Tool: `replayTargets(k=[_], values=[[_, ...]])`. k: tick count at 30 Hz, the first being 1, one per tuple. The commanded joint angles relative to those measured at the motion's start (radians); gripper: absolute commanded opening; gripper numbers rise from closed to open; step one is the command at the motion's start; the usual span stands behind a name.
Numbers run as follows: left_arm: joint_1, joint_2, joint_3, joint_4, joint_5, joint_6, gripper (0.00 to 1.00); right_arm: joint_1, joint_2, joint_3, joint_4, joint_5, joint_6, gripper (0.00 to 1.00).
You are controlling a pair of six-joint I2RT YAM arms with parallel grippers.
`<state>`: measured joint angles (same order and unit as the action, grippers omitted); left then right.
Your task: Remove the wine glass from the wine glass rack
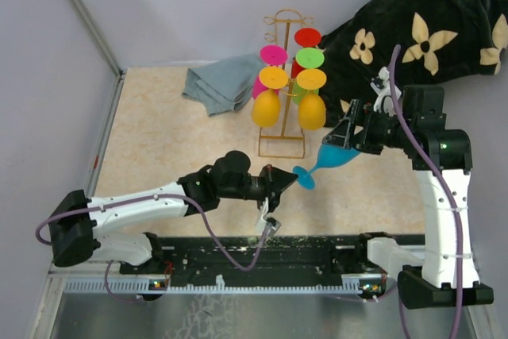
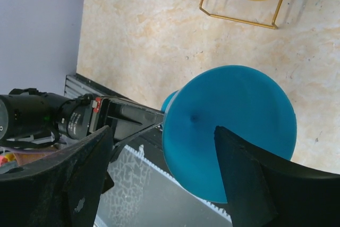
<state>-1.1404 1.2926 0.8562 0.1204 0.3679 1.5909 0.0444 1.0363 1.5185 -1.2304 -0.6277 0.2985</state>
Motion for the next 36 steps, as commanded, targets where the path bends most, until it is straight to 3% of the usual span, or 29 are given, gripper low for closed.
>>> replayTargets(k=[1,2,5,6,12,15,18,19,21,25,28,32,36], values=[[-0.009,0.015,-0.008,0.069,0.021,0.022,0.00,0.022,0.002,0.008,0.005,-0.008,-0.022,0.70],[-0.010,0.019,-0.008,0.079,0.018,0.021,0.00,0.027,0.007,0.005,0.002,-0.011,-0.024,0.60],[-0.010,0.031,-0.006,0.115,-0.005,0.021,0.00,0.035,0.017,-0.001,-0.004,-0.034,-0.035,0.11],[-0.010,0.035,-0.006,0.137,-0.017,0.021,0.00,0.036,0.020,0.000,-0.006,-0.041,-0.036,0.00],[-0.010,0.055,-0.019,0.355,-0.142,-0.048,0.00,0.036,0.020,0.071,-0.007,-0.052,-0.044,0.00],[-0.009,0.047,-0.007,0.455,-0.235,-0.091,0.27,0.037,0.030,0.196,-0.018,-0.074,-0.042,0.00],[-0.009,0.018,0.012,0.498,-0.320,-0.127,0.67,0.037,0.039,0.319,0.007,-0.133,-0.012,0.00],[-0.008,0.004,0.014,0.505,-0.350,-0.135,0.76,0.036,0.042,0.359,0.024,-0.158,0.006,0.00],[-0.008,-0.031,0.014,0.523,-0.385,-0.148,0.83,0.037,0.045,0.435,0.077,-0.212,0.051,0.00],[-0.008,-0.078,0.058,0.540,-0.545,-0.225,0.87,0.037,0.049,0.520,0.276,-0.265,0.183,0.00],[0.035,-0.064,0.222,0.399,-0.759,-0.403,0.87,0.036,0.087,0.517,0.432,-0.237,0.257,0.00],[0.221,-0.073,0.392,0.119,-0.850,-0.753,0.85,0.036,0.169,0.524,0.584,-0.153,0.283,0.00],[0.390,-0.110,0.461,-0.097,-0.877,-0.973,0.85,0.054,0.284,0.592,0.649,-0.073,0.278,0.00]])
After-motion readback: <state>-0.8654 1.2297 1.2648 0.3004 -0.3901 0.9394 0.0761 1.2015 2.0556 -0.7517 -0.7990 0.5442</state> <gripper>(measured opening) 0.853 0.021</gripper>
